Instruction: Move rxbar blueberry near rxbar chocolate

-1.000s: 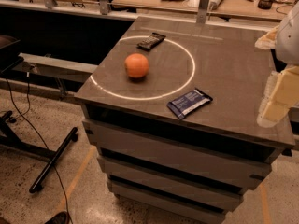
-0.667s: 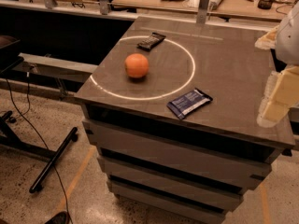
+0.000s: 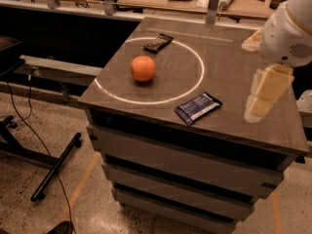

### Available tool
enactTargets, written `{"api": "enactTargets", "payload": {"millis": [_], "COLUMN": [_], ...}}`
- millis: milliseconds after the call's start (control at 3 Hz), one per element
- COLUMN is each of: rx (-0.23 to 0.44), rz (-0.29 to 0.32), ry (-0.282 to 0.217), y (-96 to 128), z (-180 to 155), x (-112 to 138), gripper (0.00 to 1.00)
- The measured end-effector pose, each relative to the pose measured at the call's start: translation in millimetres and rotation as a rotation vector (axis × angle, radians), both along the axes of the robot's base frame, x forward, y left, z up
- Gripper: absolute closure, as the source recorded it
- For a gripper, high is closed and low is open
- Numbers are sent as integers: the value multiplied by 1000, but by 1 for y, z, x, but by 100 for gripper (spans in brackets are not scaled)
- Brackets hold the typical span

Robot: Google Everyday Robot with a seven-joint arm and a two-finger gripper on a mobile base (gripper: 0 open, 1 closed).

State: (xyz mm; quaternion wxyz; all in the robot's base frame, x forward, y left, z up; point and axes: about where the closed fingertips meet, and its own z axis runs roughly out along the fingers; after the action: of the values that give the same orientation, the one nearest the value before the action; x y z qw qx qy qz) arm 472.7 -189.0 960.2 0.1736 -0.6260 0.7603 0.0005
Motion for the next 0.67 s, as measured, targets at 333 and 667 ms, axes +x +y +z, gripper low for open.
{"api": "enactTargets", "payload": {"millis": [333,667], "rx": [70,159], "rz": [57,84], "ry": [48,97], "y": [26,43], "z": [-34,-70], "x": [40,63], "gripper": [0,0]}}
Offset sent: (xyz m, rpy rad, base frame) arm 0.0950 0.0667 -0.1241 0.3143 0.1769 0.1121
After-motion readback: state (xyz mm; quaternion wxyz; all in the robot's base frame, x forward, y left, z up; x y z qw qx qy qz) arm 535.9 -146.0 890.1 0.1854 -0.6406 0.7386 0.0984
